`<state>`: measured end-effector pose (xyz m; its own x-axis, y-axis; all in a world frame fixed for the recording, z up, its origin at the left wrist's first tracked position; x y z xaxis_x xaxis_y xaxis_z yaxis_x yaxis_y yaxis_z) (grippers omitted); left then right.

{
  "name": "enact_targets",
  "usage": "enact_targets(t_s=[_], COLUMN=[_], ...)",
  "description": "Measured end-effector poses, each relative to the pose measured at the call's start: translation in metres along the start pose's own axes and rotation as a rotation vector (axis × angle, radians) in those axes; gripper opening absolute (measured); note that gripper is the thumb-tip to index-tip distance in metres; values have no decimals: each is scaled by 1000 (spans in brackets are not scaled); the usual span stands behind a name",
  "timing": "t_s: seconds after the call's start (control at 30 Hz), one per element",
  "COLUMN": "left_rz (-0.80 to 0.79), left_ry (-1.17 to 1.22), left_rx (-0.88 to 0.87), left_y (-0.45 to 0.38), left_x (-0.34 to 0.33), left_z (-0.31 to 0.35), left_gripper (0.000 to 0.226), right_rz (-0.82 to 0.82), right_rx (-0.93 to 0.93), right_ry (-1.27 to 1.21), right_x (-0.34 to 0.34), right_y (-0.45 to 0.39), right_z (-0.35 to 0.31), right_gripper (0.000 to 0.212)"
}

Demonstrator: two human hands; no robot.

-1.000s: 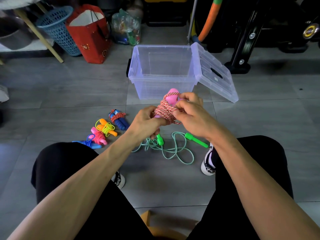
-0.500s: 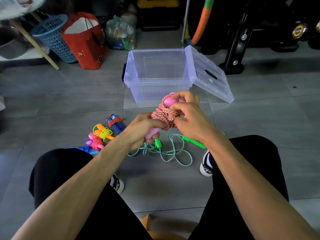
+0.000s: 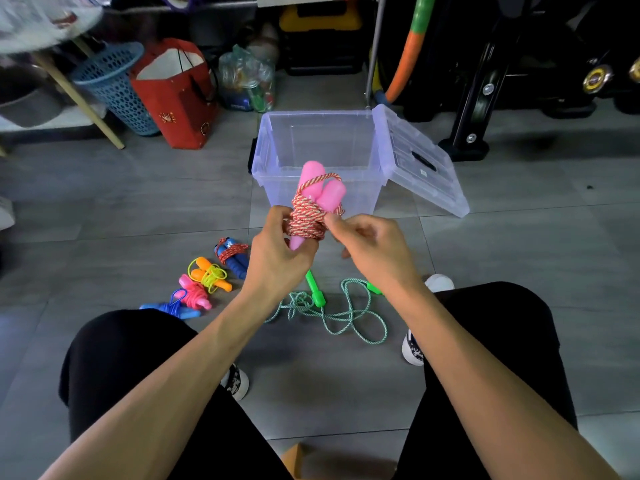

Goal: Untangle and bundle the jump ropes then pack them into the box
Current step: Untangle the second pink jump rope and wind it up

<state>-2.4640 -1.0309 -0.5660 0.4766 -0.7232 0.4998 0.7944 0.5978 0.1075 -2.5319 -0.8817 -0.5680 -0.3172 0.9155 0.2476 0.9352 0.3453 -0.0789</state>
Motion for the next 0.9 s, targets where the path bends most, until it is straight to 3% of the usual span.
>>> enact_targets(t_s=[0.23,0.53,0.73,0.83,0.9], left_rz=[-80,-35,-41,-76,-122], left_ry=[19,50,1,-22,84], left_rx=[-50,-142,-240,-200,-55], left_y=[10,12,14,17,14], left_x=[-4,0,-3,-8,-12], left_z=[8,14,18,16,8], left_gripper=[29,23,31,28,18], right_rz=[27,85,122,99,48], right_rx=[-24,-124,-248,-299,-233], right_ry=[-227,-428,-566,-590,-456], right_x=[-8,-10,-12,-15,-14], right_y=[0,1,5,4,1], right_z=[-1,-1,7,9,7], right_gripper=[14,6,15,20,20])
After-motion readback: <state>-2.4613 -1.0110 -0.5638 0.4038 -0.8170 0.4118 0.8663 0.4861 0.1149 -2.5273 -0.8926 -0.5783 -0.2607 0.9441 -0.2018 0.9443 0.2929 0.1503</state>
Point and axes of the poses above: each hand's wrist, its own y-axis away from the middle knuckle, its own x-axis out of the back of the hand, z = x × y, the point moved 7 cm from there along -y, towards the middle knuckle, and after that the axes turned 11 degrees about x, right-handed, at the moved point
